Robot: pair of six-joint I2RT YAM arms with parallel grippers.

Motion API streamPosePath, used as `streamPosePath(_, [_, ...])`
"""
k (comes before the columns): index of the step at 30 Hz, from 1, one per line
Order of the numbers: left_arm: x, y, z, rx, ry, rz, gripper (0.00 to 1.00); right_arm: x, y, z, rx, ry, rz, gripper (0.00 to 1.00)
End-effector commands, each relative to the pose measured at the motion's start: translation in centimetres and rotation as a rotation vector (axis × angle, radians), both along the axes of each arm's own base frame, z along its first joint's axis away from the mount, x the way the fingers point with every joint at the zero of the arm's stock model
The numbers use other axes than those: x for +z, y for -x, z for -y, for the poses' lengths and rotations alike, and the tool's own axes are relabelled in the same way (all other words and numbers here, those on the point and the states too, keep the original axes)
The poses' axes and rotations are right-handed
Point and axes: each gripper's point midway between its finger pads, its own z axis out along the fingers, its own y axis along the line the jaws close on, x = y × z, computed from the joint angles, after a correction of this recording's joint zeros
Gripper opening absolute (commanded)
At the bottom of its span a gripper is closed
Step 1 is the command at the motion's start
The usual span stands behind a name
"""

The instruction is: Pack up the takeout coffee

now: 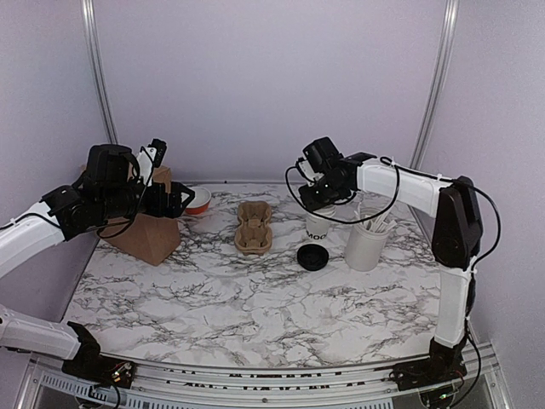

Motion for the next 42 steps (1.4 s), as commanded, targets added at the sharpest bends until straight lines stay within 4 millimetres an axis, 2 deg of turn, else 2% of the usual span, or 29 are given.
streamPosePath(1, [0.6,-0.2,0.1,0.001,0.015,0.028,0.99,0.3,-0.5,-0.6,0.004,-0.006,0.007,0.20])
streamPosePath(5, [0.5,-0.2,0.1,0.003,0.013,0.027,0.99,0.3,-0.6,-0.5,0.000,0.001,0.009,0.14])
streamPosePath(8, [0.4,-0.2,0.1,0.003,0.010,0.023,0.99,0.7,-0.8,-0.5,-0.008,0.012,0.022,0.05])
streamPosePath(11, [0.4,-0.3,0.2,0.001,0.010,0.022,0.99,1.3,-0.8,-0.7,-0.013,0.031,0.042,0.01])
streamPosePath(21, [0.0,-0.4,0.4,-0.004,0.009,0.010,0.99,3.9,-0.9,-0.6,-0.039,0.120,0.115,0.00])
streamPosePath(30, [-0.1,-0.5,0.3,0.003,0.009,0.009,0.99,9.0,-0.2,-1.3,-0.032,0.119,0.206,0.00])
streamPosePath(36, [-0.1,-0.6,-0.1,0.028,0.003,0.011,0.99,11.7,2.3,-3.2,0.033,0.078,0.239,0.00])
streamPosePath(42, [-0.3,-0.8,-0.2,0.040,0.000,0.007,0.99,12.1,6.8,-5.6,0.132,0.001,0.226,0.00])
